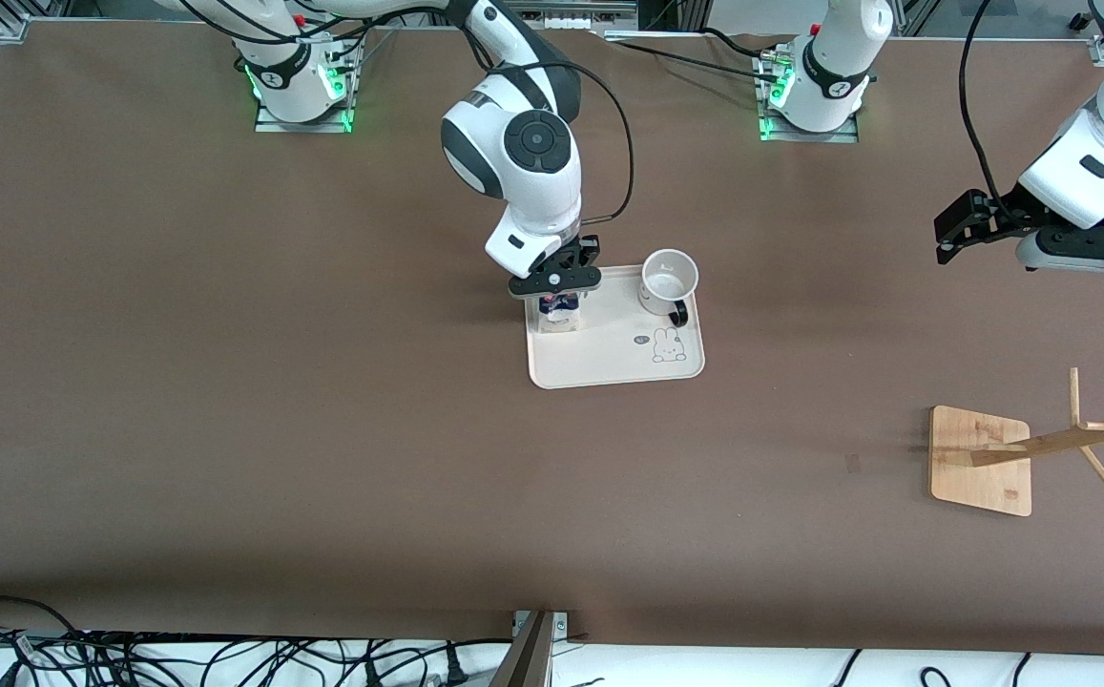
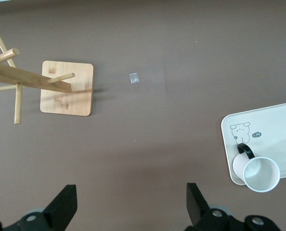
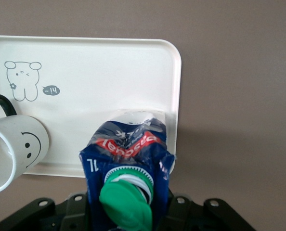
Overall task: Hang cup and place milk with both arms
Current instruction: 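Reach the right gripper to the blue milk carton on the tray, then grasp the milk carton with the right gripper and lift it off the tray, then set the carton down with the right gripper while the left gripper reaches the mug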
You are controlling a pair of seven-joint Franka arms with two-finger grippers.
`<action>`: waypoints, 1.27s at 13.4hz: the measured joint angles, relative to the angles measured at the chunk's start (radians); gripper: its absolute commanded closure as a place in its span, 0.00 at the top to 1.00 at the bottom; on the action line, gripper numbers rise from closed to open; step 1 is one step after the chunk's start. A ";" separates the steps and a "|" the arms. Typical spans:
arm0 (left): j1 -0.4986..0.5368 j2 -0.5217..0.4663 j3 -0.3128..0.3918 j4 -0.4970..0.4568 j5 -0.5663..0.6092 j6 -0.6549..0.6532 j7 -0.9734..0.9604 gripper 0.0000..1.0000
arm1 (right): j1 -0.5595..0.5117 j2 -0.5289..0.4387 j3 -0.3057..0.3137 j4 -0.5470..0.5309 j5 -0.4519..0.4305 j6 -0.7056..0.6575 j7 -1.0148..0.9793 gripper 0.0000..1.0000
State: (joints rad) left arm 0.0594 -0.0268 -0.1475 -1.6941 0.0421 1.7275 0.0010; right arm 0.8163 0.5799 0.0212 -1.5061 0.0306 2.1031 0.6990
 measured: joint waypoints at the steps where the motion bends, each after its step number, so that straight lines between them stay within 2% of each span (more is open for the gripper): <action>1: 0.000 0.000 0.000 0.000 0.000 0.000 0.000 1.00 | 0.000 0.000 0.000 0.004 0.000 0.000 0.000 0.42; 4: -0.001 0.000 -0.002 0.000 0.000 -0.006 0.000 1.00 | 0.000 -0.014 -0.001 0.026 0.000 -0.023 0.000 0.42; 7: -0.002 0.002 -0.010 0.000 0.000 -0.056 0.000 1.00 | -0.002 -0.076 -0.011 0.034 0.000 -0.092 0.000 0.42; 11: -0.005 0.054 -0.010 0.001 0.000 -0.090 0.000 1.00 | -0.051 -0.126 -0.041 0.034 0.000 -0.129 -0.037 0.43; 14: -0.016 0.130 -0.010 0.045 0.000 -0.089 0.000 1.00 | -0.087 -0.137 -0.157 0.019 0.000 -0.154 -0.212 0.44; 17: -0.043 0.223 -0.011 0.087 -0.001 -0.087 -0.036 1.00 | -0.099 -0.183 -0.298 -0.070 0.014 -0.159 -0.408 0.44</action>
State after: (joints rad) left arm 0.0160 0.1966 -0.1587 -1.6066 0.0409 1.6407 -0.0349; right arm 0.7174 0.3973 -0.2773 -1.5766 0.0443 1.9438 0.2911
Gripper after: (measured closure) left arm 0.000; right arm 0.559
